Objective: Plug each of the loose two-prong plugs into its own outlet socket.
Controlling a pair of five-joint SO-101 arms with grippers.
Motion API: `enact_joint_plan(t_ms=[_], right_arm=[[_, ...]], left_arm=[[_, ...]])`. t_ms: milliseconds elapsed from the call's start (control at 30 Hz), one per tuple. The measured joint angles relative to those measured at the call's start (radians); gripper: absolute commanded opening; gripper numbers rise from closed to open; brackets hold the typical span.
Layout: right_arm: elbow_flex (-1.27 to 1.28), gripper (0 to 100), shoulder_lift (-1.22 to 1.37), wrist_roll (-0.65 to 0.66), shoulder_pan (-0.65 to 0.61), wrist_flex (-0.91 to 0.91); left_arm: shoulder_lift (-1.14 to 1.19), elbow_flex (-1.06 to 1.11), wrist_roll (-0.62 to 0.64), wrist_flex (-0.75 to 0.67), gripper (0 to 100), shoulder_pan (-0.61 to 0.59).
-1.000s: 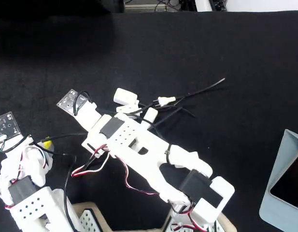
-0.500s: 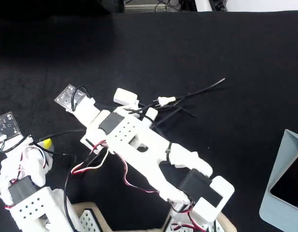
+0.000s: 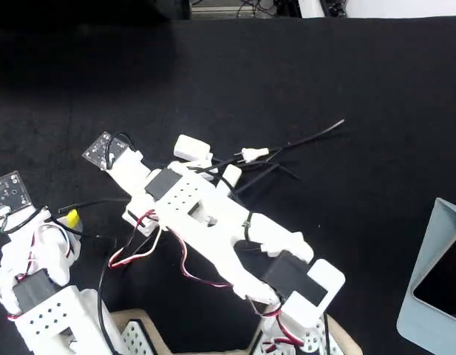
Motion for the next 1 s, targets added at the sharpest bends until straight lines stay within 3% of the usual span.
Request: enact_joint_plan(t_ms=[433,1000], right_arm=[[-0.175,1.2,0.072,0.002,0.0,0.186],[-0.282,1.2,0.264,0.003,0.0,0.196]], left_arm=[[0.0,0.0,0.0,0.0,29,0.0],[0.0,0.0,0.0,0.0,29,0.0]])
